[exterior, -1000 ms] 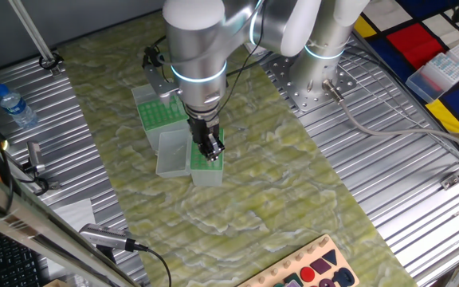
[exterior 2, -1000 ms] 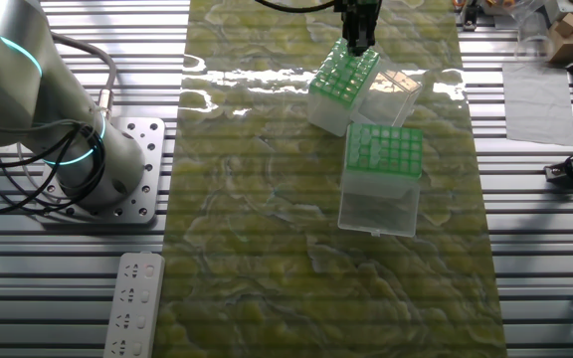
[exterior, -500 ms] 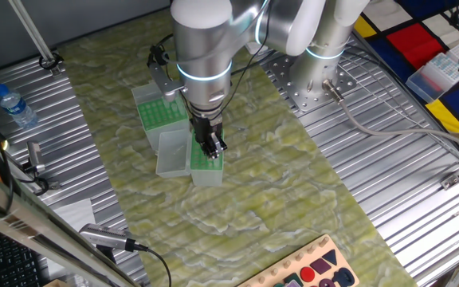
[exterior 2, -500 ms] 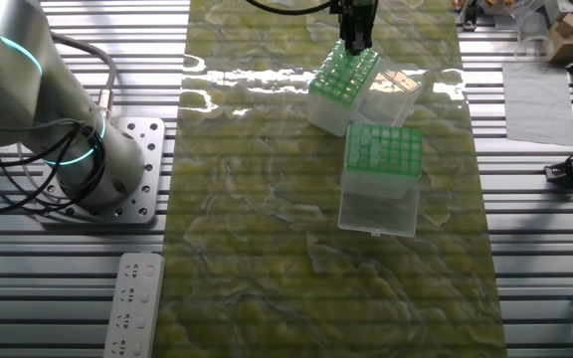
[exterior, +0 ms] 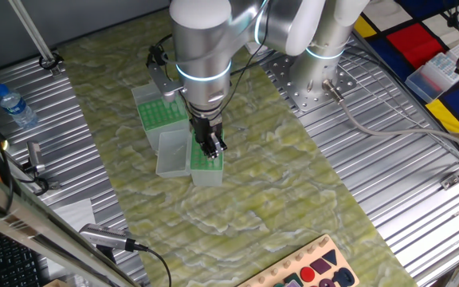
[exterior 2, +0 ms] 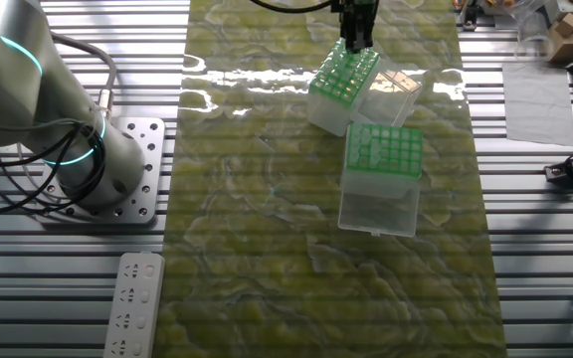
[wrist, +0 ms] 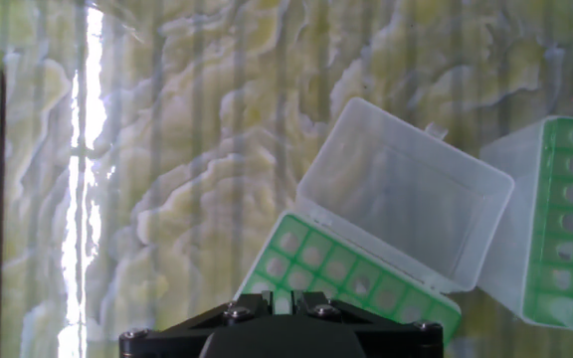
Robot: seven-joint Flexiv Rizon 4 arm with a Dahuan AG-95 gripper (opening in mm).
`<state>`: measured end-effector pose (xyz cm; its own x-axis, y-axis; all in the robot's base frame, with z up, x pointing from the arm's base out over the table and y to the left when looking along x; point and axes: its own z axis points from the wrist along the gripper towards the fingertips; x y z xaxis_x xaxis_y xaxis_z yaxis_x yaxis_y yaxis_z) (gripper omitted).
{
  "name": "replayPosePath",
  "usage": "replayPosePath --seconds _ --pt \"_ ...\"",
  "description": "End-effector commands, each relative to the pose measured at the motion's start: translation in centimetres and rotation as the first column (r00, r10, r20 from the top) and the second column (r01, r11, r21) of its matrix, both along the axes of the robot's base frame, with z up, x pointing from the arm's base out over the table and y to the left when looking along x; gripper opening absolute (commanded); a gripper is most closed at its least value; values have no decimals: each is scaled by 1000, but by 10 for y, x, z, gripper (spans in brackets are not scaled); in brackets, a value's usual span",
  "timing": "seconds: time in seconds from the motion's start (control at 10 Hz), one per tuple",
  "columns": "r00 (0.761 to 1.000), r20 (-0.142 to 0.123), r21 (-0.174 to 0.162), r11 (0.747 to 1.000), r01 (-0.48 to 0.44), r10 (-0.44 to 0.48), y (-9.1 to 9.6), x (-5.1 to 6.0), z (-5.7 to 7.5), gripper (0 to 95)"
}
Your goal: Transfer all large pipette tips from one holder to another
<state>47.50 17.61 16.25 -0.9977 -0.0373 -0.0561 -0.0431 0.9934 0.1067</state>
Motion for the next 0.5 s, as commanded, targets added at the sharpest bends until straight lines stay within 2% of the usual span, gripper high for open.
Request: replayPosePath --seconds 0.1,0.3,0.4,0.5 --pt "999 -4 -44 999 -32 32 6 2 17 0" --pt "998 -21 -64 997 -52 51 8 6 33 0" --pt "998 -22 -63 997 -53 51 7 7 38 0" --pt "998 -32 -60 997 -54 52 4 10 50 0"
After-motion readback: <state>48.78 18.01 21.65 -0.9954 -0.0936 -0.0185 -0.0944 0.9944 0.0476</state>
